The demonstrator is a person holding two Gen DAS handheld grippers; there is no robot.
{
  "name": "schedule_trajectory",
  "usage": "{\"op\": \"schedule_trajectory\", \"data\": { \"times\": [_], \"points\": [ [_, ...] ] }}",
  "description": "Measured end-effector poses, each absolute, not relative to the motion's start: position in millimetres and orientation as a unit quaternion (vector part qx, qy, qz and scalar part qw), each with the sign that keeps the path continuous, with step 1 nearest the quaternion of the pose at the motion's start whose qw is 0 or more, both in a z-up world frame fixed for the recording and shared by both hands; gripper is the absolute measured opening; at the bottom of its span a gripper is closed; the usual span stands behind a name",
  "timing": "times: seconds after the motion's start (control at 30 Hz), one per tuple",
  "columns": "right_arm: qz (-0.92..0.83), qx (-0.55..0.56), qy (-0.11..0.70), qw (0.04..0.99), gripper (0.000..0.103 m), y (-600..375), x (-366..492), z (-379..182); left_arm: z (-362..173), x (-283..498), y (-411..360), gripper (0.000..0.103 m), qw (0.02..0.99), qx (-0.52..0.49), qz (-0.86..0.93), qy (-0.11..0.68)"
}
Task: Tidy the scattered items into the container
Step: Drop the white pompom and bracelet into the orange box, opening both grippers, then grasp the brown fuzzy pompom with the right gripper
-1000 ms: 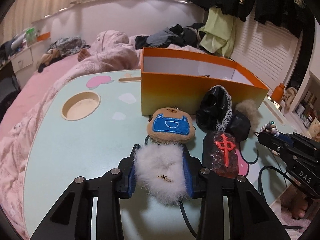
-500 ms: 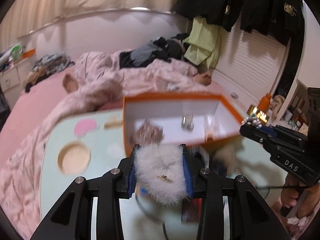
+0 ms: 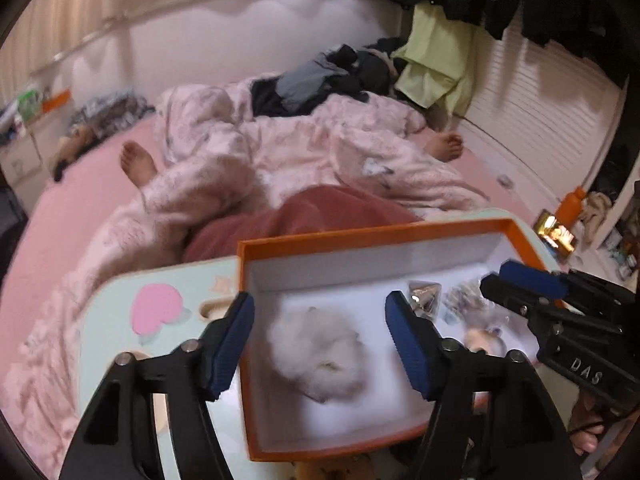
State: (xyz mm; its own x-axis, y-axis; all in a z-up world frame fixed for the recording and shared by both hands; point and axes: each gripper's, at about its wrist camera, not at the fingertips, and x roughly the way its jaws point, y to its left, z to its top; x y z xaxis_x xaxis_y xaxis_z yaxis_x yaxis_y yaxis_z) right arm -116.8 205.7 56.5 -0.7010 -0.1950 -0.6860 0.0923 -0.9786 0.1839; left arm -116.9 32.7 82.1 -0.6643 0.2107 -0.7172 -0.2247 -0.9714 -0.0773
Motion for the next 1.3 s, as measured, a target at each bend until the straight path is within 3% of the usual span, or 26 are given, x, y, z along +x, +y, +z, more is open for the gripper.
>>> {"op": "schedule_trajectory", "data": {
  "times": [0.03,0.1,0.13,0.33,0.53,0.83,0.93,1.03,1.07,1.3],
  "points": [
    [-0.923,0.370,-0.071,0.075,0.041,208.3,-111.2,58.7,83.6,-110.6,30.8,0.073,0.121,-0.386,0.915,0.005],
    [-0.932,0.349,-0.067,0.065,0.066,212.2,-99.1,66.7,87.4,-95.6,29.6,0.082,0.116,-0.369,0.922,0.010],
    [-0.940,0.330,-0.062,0.056,0.069,214.8,-87.7,73.0,90.1,-86.0,29.1,0.085,0.115,-0.358,0.926,0.016],
    [-0.950,0.303,-0.049,0.060,0.070,216.3,-30.5,84.6,95.8,-20.9,23.4,0.096,0.135,-0.342,0.930,0.025],
    [-0.943,0.328,-0.037,0.037,0.070,212.5,15.5,51.4,57.5,38.3,7.4,0.096,0.139,-0.385,0.912,-0.010],
    [-0.920,0.391,0.006,0.020,0.070,192.9,23.3,4.7,7.3,37.0,-2.5,0.099,0.080,-0.430,0.899,0.012],
    [-0.921,0.388,0.031,0.022,0.077,185.1,28.6,1.6,2.3,37.3,3.8,0.103,0.079,-0.429,0.899,0.040],
    [-0.917,0.398,0.025,0.027,0.100,187.8,26.7,-1.9,3.5,36.7,4.8,0.103,0.086,-0.427,0.899,0.041],
    [-0.917,0.398,0.024,0.027,0.103,189.3,26.4,-3.4,3.5,36.8,4.7,0.103,0.088,-0.425,0.900,0.041],
    [-0.920,0.390,0.028,0.035,0.103,190.8,27.7,-7.2,3.8,36.9,5.3,0.103,0.092,-0.421,0.901,0.043]
  ]
}}
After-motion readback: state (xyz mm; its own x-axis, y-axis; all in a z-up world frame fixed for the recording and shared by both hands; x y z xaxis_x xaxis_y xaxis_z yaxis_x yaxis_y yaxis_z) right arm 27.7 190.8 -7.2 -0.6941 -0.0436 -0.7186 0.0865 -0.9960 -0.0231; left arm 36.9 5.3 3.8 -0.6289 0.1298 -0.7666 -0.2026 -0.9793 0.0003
